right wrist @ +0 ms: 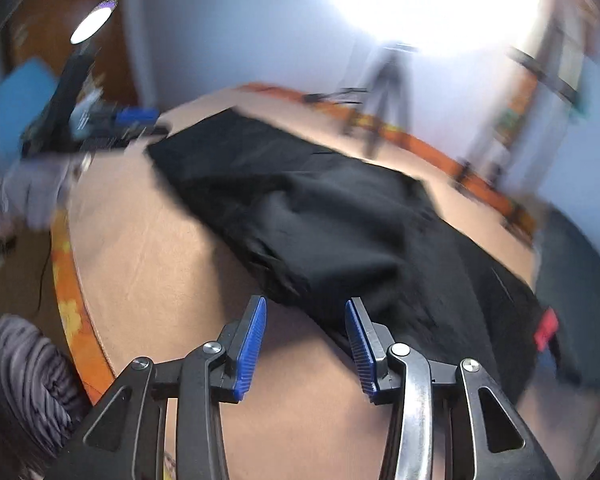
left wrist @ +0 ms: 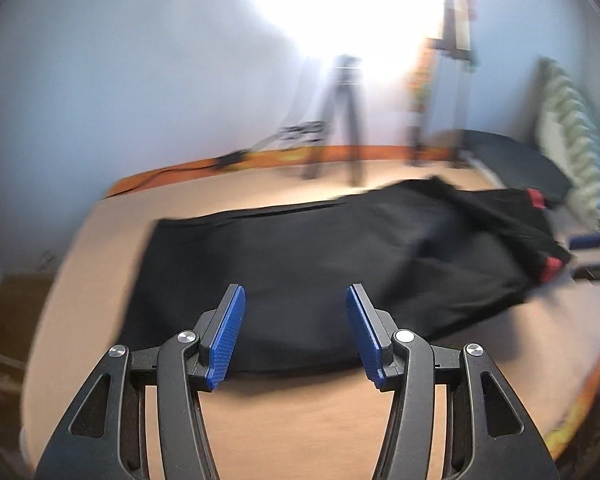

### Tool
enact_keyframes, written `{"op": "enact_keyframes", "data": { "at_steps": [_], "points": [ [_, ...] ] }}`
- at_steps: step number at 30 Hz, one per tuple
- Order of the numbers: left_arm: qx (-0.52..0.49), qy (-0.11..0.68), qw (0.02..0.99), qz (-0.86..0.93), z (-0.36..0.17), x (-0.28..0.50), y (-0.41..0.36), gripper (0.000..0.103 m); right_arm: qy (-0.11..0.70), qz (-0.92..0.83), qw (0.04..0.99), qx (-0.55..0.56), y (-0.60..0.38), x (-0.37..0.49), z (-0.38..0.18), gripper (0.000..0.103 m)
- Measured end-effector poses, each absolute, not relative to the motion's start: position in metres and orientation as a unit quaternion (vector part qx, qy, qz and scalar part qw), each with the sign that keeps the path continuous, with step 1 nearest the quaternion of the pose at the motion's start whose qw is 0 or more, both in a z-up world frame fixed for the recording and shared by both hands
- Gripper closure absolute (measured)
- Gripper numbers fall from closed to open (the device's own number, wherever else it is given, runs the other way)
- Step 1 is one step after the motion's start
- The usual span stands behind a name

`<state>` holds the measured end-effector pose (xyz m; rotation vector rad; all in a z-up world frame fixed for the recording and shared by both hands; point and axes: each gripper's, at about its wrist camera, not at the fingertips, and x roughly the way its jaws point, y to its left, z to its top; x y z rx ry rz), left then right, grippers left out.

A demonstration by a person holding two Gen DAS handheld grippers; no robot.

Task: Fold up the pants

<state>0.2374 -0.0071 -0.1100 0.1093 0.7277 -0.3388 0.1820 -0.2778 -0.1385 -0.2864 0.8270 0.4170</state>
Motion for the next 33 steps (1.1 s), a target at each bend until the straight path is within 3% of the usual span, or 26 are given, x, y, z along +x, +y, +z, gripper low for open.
{"op": "enact_keyframes", "data": {
  "at_steps": [7,14,19,29,31,33],
  "points": [
    [0.081,0.36,0.886,-0.28,-0.11,0.227,-0.094,0.051,0.414,0.103,0.904,-0.028,-0.389,0.179,-0.136,0.053],
    [0.116,0.378,0.86,-0.323,-0.127,0.23,-0.148,0.051,0.412,0.118,0.901,-0.071,-0.405,0.179,-0.14,0.052],
    [0.126,0.414,0.838,-0.333,-0.145,0.239,-0.159,0.051,0.405,0.175,0.888,-0.128,-0.382,0.176,-0.154,0.033],
    [0.118,0.439,0.827,-0.33,-0.164,0.24,-0.156,0.051,0.395,0.231,0.852,-0.254,-0.311,0.189,-0.192,0.033],
    [0.119,0.44,0.827,-0.329,-0.165,0.24,-0.156,0.051,0.387,0.228,0.848,-0.28,-0.301,0.189,-0.197,0.04],
    [0.117,0.436,0.83,-0.327,-0.165,0.24,-0.155,0.051,0.4,0.218,0.843,-0.288,-0.299,0.198,-0.199,0.089]
  ]
}}
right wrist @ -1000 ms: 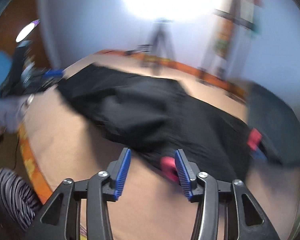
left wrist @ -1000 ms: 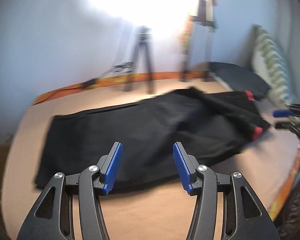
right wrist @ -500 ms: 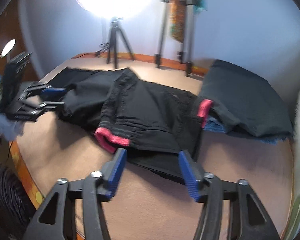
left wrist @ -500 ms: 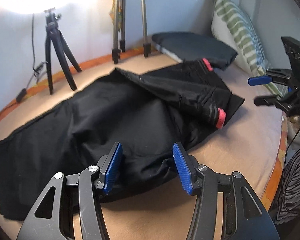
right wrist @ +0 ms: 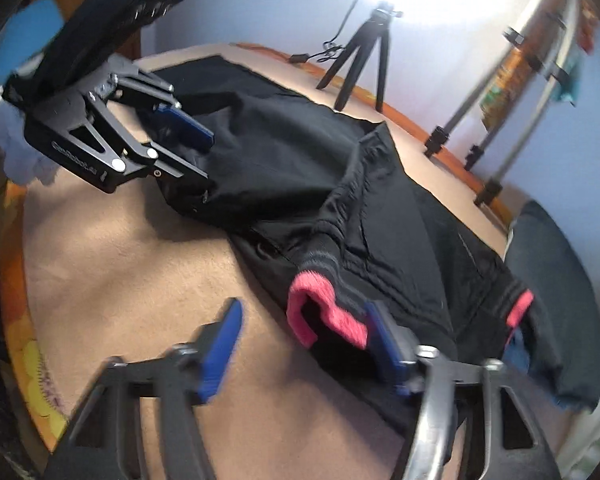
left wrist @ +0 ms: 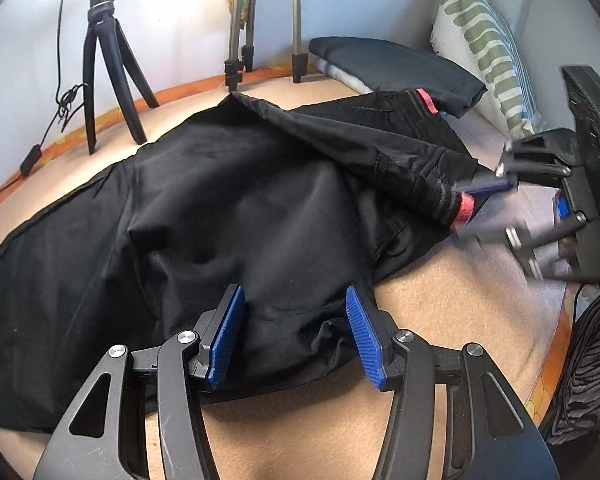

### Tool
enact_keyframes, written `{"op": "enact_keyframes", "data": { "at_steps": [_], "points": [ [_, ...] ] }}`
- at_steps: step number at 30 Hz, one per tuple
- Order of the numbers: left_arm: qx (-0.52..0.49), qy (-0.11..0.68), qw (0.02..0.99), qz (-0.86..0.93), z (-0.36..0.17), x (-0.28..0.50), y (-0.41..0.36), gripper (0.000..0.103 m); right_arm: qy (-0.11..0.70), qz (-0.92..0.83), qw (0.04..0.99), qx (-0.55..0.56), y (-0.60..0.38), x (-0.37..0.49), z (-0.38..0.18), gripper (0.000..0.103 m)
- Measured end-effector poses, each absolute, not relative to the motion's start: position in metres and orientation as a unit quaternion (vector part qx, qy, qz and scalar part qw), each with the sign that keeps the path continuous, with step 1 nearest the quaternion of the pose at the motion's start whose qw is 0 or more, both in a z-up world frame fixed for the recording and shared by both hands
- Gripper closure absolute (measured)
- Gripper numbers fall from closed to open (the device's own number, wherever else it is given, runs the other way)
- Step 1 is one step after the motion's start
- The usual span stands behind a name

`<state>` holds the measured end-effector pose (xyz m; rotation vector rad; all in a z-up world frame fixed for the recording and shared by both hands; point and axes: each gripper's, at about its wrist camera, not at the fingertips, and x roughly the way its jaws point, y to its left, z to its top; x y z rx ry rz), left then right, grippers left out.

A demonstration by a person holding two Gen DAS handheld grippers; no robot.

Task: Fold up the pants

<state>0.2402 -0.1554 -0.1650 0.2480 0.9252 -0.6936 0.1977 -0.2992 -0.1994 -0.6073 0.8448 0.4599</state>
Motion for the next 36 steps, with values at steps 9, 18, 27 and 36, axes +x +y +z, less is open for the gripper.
{"op": "enact_keyframes", "data": {
  "at_steps": [9,18,27,36],
  "points": [
    [0.123,0.433,0.831,-0.326,-0.166,0.238,-0.155,0.051,0.37,0.134,0.901,-0.181,-0.377,0.247,-0.137,0.091],
    [0.122,0.425,0.836,-0.325,-0.161,0.235,-0.152,0.051,0.376,0.041,0.924,-0.054,-0.469,0.256,-0.12,0.025],
    [0.121,0.408,0.847,-0.319,-0.141,0.216,-0.125,0.051,0.469,0.097,0.875,0.068,-0.493,0.241,-0.203,0.021],
    [0.239,0.364,0.835,-0.337,-0.148,0.181,-0.157,0.051,0.464,0.169,0.858,0.142,-0.49,0.243,-0.214,0.03]
  ]
}}
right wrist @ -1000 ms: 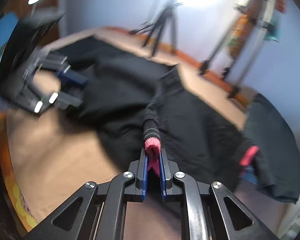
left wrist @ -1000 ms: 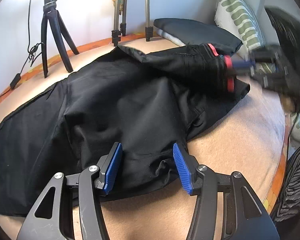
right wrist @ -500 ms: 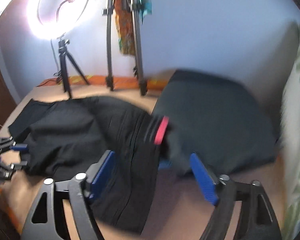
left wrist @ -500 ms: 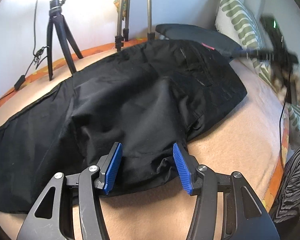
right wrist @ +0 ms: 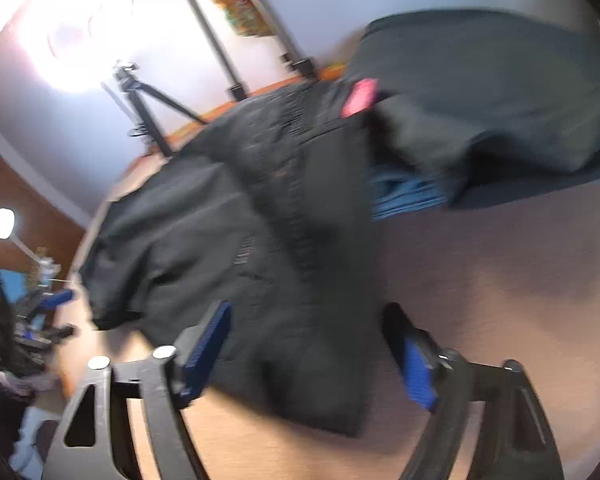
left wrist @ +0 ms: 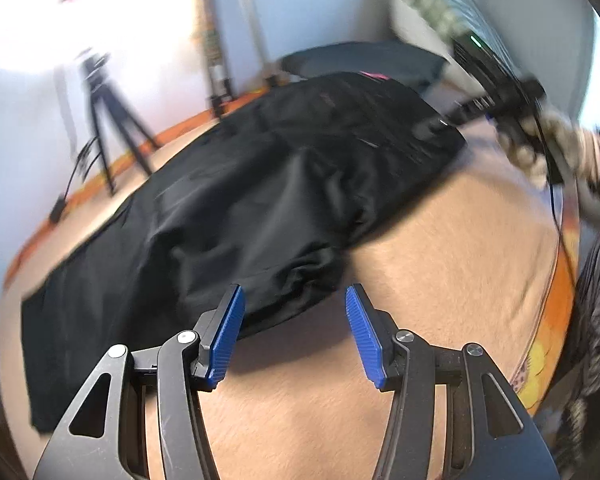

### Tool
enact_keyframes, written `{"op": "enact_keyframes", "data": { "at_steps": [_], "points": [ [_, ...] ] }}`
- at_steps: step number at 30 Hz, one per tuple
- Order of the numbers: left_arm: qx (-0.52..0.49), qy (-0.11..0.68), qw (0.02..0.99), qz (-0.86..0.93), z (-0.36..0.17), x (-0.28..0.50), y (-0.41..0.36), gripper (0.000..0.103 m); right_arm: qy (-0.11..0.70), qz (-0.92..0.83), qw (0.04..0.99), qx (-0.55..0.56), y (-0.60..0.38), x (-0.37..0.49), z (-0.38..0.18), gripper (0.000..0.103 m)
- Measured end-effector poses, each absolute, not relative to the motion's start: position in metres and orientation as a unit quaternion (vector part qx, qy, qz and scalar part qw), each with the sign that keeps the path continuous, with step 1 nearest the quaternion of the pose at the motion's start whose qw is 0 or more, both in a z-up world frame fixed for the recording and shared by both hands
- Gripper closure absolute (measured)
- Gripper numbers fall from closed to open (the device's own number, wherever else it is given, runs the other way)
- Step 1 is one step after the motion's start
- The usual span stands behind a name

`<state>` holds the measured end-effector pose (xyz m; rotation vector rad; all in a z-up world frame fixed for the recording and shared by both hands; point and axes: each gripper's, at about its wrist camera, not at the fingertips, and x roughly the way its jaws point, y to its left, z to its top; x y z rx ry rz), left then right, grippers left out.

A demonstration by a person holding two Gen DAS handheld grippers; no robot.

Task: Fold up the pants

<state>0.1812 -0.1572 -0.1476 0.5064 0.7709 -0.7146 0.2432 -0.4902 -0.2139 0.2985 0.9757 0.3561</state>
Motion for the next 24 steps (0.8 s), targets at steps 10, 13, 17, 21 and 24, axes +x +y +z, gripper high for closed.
{"op": "enact_keyframes", "data": {
  "at_steps": [10,13,17,21,24],
  "points": [
    [0.35,0.345,0.809,-0.323,-0.184,0.206,-0.192,0.089,0.481,0.172,0.849,0.135,-0.493,0.249,-0.21,0.088],
    [0.31,0.352,0.816,-0.337,-0.168,0.214,-0.185,0.093,0.48,0.168,0.852,0.123,-0.49,0.249,-0.202,0.095],
    [0.275,0.339,0.827,-0.355,-0.136,0.203,-0.169,0.095,0.461,0.181,0.864,0.096,-0.487,0.24,-0.162,0.099],
    [0.244,0.333,0.818,-0.4,-0.116,0.18,-0.156,0.095,0.44,0.195,0.874,0.072,-0.496,0.22,-0.12,0.099],
    [0.257,0.356,0.791,-0.425,-0.134,0.164,-0.167,0.095,0.448,0.185,0.874,0.048,-0.499,0.208,-0.12,0.099]
  ]
}}
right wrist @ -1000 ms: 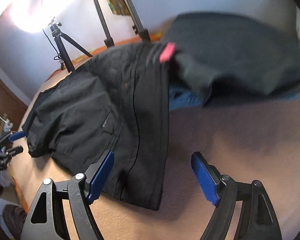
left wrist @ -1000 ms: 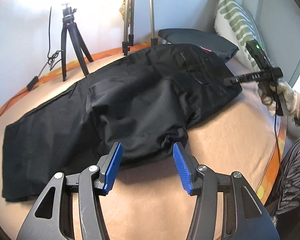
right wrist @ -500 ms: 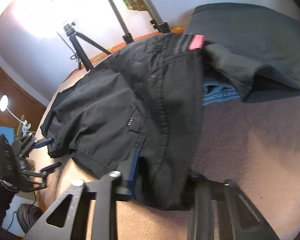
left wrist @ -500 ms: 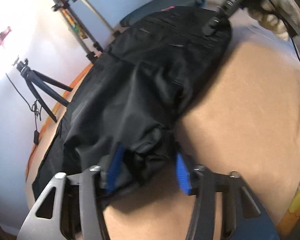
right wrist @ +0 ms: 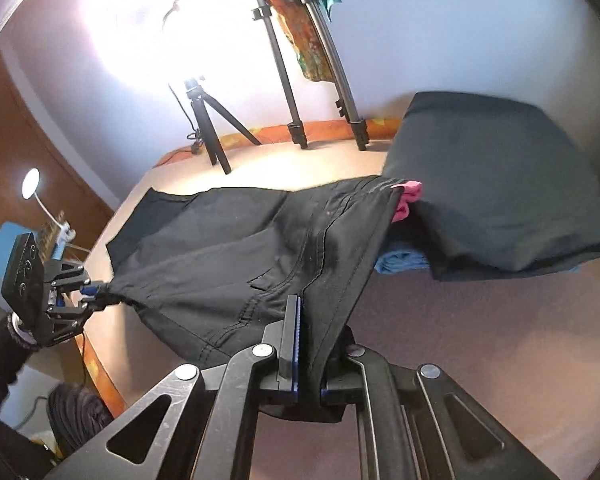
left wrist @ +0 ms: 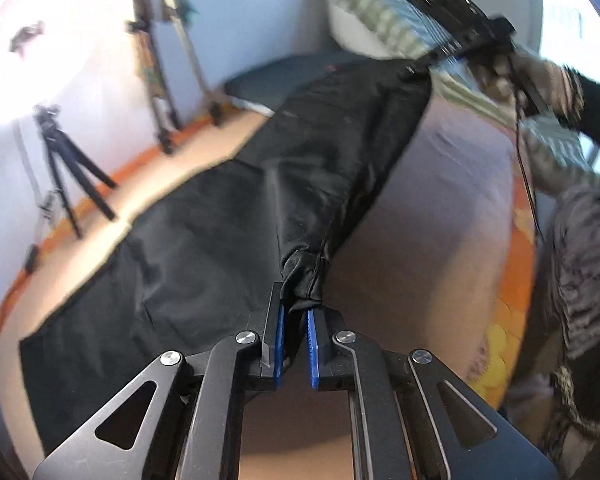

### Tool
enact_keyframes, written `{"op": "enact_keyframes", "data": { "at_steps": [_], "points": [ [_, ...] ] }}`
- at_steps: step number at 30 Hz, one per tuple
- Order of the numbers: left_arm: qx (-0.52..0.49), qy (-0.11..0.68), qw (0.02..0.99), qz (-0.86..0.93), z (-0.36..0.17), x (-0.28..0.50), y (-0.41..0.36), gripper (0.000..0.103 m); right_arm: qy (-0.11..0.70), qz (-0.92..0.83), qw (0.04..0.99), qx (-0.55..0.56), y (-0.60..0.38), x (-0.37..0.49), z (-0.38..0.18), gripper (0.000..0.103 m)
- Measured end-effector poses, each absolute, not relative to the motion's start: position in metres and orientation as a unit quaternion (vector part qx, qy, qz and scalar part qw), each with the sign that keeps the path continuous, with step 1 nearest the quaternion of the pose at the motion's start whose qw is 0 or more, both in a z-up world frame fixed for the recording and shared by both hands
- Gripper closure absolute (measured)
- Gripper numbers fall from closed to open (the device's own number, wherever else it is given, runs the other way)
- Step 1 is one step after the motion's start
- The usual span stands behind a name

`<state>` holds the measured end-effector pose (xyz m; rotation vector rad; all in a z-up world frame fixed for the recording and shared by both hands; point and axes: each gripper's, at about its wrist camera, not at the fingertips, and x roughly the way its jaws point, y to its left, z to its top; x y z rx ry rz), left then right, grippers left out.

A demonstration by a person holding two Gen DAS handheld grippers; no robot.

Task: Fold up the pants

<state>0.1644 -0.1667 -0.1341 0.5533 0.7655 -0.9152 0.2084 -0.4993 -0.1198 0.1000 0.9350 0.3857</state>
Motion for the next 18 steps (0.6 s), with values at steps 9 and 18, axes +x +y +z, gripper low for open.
{"op": "enact_keyframes", "data": {
  "at_steps": [9,18],
  "points": [
    [0.225,0.388,0.797,-0.404,-0.141,0.166,-0.138,0.077,0.537,0.069,0.839,-0.049,-0.509,0.184,-0.19,0.098],
    [0.082,0.391,0.896,-0.195,-0.116,0.219,0.01,0.054,0.442,0.094,0.891,-0.052,-0.485,0.182,-0.11,0.071]
  ]
}}
